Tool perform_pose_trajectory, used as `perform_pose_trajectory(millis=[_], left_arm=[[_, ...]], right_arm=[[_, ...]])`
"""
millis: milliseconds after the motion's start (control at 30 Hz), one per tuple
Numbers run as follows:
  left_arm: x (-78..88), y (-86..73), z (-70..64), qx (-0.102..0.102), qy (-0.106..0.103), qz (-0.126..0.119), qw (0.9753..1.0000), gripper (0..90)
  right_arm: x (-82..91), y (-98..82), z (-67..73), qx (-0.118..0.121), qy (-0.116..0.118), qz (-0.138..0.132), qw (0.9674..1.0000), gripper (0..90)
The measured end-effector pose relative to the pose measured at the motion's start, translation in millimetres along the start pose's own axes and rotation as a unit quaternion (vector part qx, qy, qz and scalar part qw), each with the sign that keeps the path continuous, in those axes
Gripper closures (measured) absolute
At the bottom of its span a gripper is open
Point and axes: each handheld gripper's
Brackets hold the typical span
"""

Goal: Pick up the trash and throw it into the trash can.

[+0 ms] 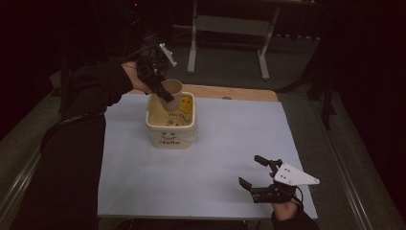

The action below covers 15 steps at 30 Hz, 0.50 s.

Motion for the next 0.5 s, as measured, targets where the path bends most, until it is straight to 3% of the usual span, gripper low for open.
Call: perform_pose_trajectory(millis=[200,300,500], left_arm=[[-8.5,-3.2,2.5,0.004,-0.001,0.004,1.0000,27.6],[-13.5,-4.2,1.9,0.002,0.011,0.001,0.9999,26.9],[-20.5,-5.6,4.6,0.004,0.002,0.010,0.9999,26.6]], right_arm=[[0.2,0.0,-0.2,0.000,0.000,0.000,1.0000,11.7],[0.5,0.0,-0.3,0.000,0.000,0.000,1.0000,11.8],[0.5,0.3,-0.2,0.002,0.000,0.000,1.0000,11.7]])
Point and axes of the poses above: each handheld gripper's, and its own axes: x roughly backward along the jaws, y roughly out of its top, z roughly to its left, and after that the axes turned 1 degree about -x, right-handed
